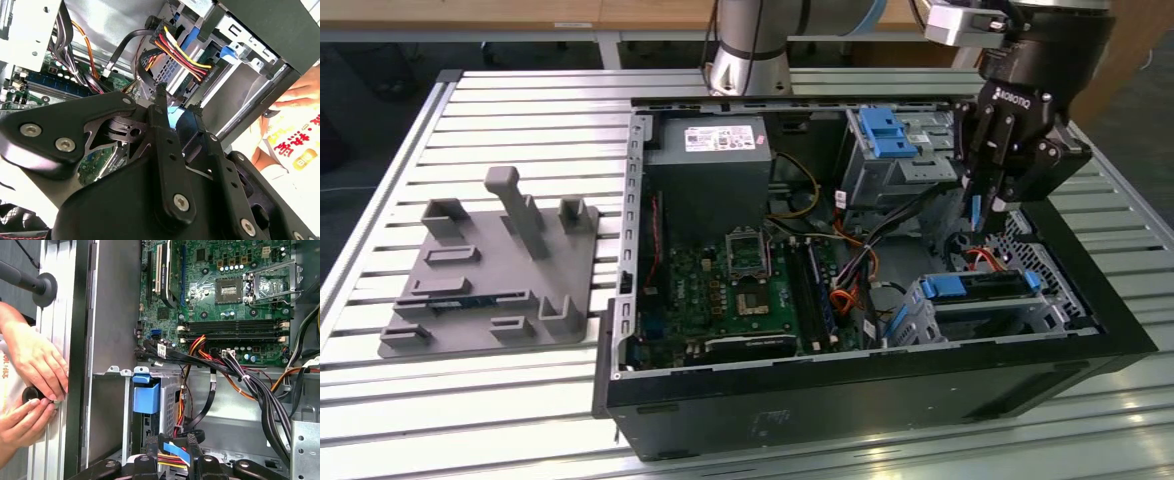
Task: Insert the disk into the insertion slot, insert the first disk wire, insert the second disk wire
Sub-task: 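Insert the second disk wire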
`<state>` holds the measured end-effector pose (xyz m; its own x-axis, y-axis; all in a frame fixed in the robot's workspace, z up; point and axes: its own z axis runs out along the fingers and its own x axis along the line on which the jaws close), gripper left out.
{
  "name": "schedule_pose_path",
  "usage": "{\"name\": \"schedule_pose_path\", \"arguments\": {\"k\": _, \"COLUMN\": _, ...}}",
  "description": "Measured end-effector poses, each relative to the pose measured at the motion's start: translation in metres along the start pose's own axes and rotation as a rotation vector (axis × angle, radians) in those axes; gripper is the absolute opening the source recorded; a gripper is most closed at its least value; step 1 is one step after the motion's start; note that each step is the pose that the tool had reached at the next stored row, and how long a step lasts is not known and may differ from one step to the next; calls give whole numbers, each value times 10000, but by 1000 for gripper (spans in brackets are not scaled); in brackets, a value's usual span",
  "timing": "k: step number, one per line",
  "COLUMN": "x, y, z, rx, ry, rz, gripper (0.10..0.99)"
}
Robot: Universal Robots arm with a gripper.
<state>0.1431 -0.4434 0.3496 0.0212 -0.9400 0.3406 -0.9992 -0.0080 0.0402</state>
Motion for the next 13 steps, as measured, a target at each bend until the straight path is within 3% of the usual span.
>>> {"name": "schedule_pose_path", "arguments": {"k": 2, "x": -4, "y": 1, "z": 12, "rx": 0, "ry": 87, "rz": -2, "gripper": 357}}
{"name": "schedule_pose_path", "arguments": {"k": 6, "x": -11, "y": 4, "z": 30, "rx": 1, "ry": 374, "rz": -18, "gripper": 357}}
{"name": "schedule_pose_path", "arguments": {"k": 13, "x": -24, "y": 44, "z": 54, "rx": 85, "ry": 406, "rz": -180, "gripper": 357}}
